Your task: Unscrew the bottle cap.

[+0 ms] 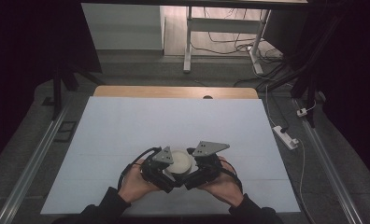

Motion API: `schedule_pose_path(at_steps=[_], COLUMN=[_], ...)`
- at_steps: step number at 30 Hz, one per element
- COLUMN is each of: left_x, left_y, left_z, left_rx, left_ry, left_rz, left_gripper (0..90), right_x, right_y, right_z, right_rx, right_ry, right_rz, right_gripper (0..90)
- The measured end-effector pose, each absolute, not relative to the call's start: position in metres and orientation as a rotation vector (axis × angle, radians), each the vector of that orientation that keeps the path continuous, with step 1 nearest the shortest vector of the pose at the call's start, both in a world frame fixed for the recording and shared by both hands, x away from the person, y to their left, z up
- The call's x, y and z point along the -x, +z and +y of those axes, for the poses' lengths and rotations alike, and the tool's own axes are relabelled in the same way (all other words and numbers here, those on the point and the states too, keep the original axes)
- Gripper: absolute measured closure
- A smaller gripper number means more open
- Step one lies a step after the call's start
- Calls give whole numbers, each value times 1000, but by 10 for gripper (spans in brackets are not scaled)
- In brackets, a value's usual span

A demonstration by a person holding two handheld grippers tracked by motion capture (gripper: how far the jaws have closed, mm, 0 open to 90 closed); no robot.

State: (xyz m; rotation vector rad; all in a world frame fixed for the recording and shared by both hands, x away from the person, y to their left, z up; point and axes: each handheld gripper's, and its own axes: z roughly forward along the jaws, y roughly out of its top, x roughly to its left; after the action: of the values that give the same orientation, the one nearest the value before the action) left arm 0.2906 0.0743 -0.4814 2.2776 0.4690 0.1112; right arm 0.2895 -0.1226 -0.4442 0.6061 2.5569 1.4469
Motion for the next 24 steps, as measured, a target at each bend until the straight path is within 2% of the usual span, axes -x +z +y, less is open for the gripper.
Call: schedule_pose_path(at_steps=[17, 24], left_x=[-291, -294], left_y=[-478, -477], left_z=[75, 79], left_rx=[-2279, -2265], left_ry=[84, 30], left_rz=[409, 353], left_gripper=[75, 75], right_x=[-291, -294], right_y=[-447, -446], right_z=[-121, -124], right_rx=[-494, -421], right_ry=[1501, 1527], right_rz=[2572, 2610], right_gripper=[69, 73])
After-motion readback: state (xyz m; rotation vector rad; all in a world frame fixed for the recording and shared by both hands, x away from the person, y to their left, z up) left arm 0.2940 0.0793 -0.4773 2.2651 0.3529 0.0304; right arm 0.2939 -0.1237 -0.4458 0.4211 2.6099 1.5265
